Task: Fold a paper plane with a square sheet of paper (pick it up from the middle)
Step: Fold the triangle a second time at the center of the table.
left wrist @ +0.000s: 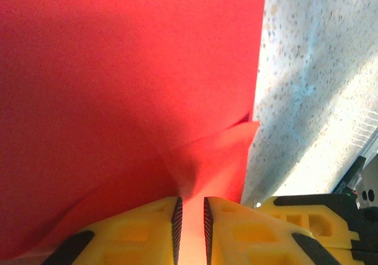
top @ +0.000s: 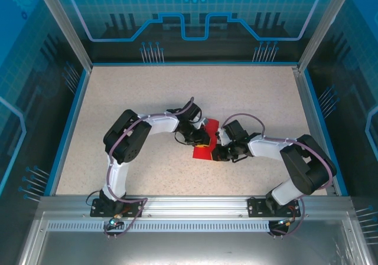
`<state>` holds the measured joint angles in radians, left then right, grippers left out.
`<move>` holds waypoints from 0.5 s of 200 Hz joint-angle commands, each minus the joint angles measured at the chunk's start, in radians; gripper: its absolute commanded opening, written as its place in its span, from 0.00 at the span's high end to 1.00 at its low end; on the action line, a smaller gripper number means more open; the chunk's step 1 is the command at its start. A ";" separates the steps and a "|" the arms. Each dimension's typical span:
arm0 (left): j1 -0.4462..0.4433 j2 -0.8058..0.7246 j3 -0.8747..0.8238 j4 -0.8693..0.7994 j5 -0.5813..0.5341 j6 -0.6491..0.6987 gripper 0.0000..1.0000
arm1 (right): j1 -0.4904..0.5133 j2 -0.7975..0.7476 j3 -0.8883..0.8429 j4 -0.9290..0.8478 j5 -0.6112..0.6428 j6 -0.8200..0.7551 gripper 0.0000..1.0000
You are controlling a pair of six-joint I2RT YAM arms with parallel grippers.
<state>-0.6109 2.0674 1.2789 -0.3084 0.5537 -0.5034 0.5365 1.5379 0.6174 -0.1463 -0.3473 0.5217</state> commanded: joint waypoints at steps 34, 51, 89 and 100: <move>0.056 0.052 0.069 -0.083 -0.094 0.079 0.79 | 0.023 0.039 -0.016 -0.134 0.067 -0.024 0.96; 0.070 0.056 0.082 -0.098 -0.117 0.096 0.79 | 0.021 0.036 -0.017 -0.134 0.067 -0.023 0.96; 0.111 0.066 0.103 -0.104 -0.170 0.110 0.79 | 0.024 0.036 -0.015 -0.135 0.066 -0.028 0.96; 0.117 0.066 0.118 -0.116 -0.178 0.122 0.79 | 0.023 0.036 -0.015 -0.136 0.067 -0.028 0.96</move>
<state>-0.5377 2.1014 1.3621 -0.3775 0.4900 -0.4339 0.5388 1.5398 0.6235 -0.1570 -0.3435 0.5144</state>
